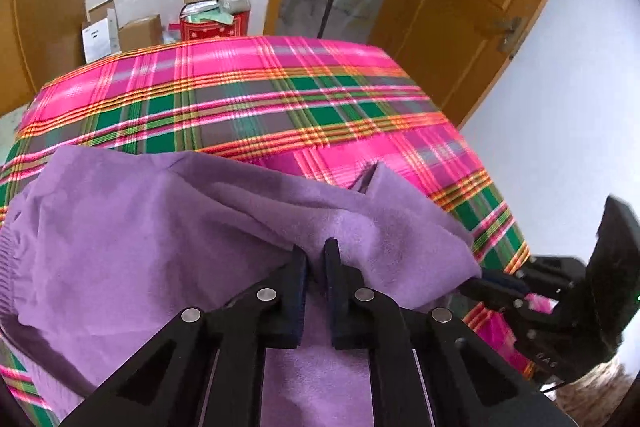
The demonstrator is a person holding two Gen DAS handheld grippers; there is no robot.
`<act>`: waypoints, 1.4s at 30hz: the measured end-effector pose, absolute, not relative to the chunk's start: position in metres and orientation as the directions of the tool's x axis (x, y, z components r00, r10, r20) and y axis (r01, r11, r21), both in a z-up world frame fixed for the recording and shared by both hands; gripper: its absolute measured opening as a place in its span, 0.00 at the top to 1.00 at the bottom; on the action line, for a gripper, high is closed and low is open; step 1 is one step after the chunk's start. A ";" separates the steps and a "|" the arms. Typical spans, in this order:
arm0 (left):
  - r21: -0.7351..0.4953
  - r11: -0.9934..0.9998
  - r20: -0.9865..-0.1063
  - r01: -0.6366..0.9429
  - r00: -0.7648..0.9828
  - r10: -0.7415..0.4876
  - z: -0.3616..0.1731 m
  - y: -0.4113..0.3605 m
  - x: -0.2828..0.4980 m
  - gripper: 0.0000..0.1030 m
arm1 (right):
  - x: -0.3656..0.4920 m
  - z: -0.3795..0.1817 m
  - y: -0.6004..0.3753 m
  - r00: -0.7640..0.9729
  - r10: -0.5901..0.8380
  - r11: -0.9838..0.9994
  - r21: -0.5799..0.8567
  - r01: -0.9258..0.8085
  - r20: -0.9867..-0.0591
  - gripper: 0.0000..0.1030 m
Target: Fold clothes
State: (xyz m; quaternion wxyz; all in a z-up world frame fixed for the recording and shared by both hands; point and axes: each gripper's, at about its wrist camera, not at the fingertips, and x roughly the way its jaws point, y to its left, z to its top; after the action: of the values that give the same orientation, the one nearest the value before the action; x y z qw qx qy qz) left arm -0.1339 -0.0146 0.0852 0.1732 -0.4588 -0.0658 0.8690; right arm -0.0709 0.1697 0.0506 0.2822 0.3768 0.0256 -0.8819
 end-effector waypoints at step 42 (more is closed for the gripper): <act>-0.400 -0.896 -0.700 -0.195 -0.566 0.436 0.089 -0.046 -0.119 0.95 | -0.072 0.056 0.263 -0.605 -0.348 -0.935 0.311 0.169 -0.717 0.89</act>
State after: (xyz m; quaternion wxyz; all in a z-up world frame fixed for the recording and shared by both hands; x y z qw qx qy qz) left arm -0.1185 -0.0464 0.0893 0.1804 -0.4292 -0.1402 0.8738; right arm -0.0716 0.2631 0.0556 0.1453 0.4201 -0.1060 -0.8895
